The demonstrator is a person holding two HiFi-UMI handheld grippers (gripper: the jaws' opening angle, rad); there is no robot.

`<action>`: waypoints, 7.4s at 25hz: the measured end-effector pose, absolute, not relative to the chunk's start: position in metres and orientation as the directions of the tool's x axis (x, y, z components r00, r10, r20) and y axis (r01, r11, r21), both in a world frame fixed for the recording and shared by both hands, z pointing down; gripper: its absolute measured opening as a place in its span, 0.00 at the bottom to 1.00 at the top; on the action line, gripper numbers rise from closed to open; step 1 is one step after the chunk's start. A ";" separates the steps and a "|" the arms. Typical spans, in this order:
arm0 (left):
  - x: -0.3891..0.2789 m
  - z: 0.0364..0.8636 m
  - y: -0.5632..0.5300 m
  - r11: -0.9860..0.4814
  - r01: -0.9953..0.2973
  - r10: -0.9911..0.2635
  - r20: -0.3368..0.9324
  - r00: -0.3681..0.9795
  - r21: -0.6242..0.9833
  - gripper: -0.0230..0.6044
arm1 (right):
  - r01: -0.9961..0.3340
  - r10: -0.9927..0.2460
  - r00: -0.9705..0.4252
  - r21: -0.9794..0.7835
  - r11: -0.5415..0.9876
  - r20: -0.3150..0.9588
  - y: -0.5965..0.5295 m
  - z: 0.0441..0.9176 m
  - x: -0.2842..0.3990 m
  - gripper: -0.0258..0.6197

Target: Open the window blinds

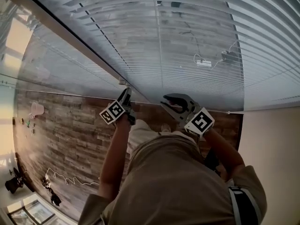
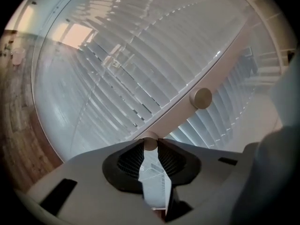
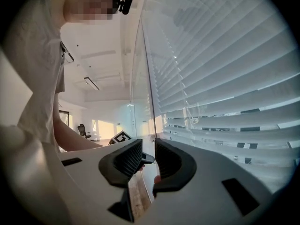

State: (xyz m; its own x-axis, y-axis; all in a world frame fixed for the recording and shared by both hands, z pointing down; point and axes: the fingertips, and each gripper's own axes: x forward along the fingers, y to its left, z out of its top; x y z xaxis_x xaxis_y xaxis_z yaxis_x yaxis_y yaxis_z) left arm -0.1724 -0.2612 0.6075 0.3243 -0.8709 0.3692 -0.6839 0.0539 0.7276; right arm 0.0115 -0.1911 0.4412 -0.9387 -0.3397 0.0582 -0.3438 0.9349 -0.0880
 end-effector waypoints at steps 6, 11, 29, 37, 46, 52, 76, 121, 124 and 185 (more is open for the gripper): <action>-0.172 0.625 -0.257 0.054 -0.798 -0.853 0.442 0.276 0.600 0.21 | -0.355 -0.348 -0.934 -0.096 0.930 0.083 -0.198 0.463 0.013 0.17; -0.151 0.627 -0.236 -0.026 -0.969 -0.837 0.524 0.157 0.247 0.21 | -0.370 -0.364 -0.929 -0.113 0.922 0.067 -0.180 0.457 0.030 0.18; -0.146 0.653 -0.232 -0.215 -0.778 -0.846 0.511 -0.153 -0.590 0.20 | -0.420 -0.424 -0.906 -0.099 0.902 -0.018 -0.166 0.431 0.049 0.17; -0.145 0.636 -0.234 -0.091 -0.983 -0.805 0.570 0.166 0.158 0.40 | -0.423 -0.425 -0.905 -0.108 0.900 0.001 -0.163 0.419 0.054 0.17; -0.165 0.633 -0.247 0.016 -0.761 -0.908 0.329 0.261 0.649 0.35 | -0.441 -0.442 -0.897 -0.126 0.889 0.026 -0.146 0.430 0.058 0.18; -0.162 0.638 -0.245 -0.012 -0.884 -0.880 0.414 0.231 0.468 0.25 | -0.453 -0.455 -0.891 -0.118 0.884 0.018 -0.141 0.434 0.056 0.17; -0.149 0.666 -0.244 -0.227 -0.863 -0.870 0.493 -0.029 -0.451 0.25 | -0.466 -0.458 -0.884 -0.122 0.876 0.091 -0.142 0.477 0.046 0.17; -0.162 0.709 -0.249 -0.216 -0.959 -0.799 0.598 0.066 -0.182 0.25 | -0.498 -0.492 -0.867 -0.163 0.852 0.082 -0.159 0.530 0.046 0.17; -0.158 0.705 -0.247 -0.230 -0.938 -0.810 0.586 0.036 -0.260 0.25 | -0.494 -0.487 -0.870 -0.159 0.855 0.081 -0.154 0.527 0.046 0.17; -0.148 0.516 -0.236 -0.288 -0.944 -0.922 0.314 0.228 -0.162 0.29 | -0.537 -0.515 -0.840 -0.133 0.833 0.167 -0.201 0.495 0.048 0.17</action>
